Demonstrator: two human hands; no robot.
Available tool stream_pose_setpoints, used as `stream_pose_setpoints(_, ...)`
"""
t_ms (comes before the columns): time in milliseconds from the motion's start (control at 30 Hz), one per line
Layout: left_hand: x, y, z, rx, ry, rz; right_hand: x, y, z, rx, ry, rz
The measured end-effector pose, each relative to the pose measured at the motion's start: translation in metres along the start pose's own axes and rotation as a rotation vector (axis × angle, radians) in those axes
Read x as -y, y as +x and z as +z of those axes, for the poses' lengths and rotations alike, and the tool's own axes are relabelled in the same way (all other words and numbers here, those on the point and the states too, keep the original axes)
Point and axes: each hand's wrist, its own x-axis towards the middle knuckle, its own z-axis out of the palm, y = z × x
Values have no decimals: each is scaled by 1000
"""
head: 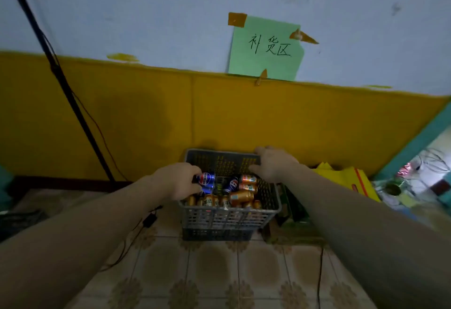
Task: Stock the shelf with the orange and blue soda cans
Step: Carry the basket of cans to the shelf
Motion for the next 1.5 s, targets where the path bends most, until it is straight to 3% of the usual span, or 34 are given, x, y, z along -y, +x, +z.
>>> stream_pose_setpoints(467,51,220,53,103,-216,-314,-117,231,86,191,8,-20)
stream_pose_setpoints(733,100,313,137,121,-167,-394,-175,340,198,316,55,42)
stream_pose_setpoints(900,151,356,202,17,-150,-484,-202,382,278,261,39,177)
stream_pose_setpoints(1000,172,371,233,-35,-321,-567,-216,392,313,222,52,331)
stream_pose_setpoints(1167,190,379,267,-185,-315,-608,-232,396,356,196,215,458)
stream_pose_setpoints(1500,198,366,271,-213,-412,-555,-238,388,365,25,464,464)
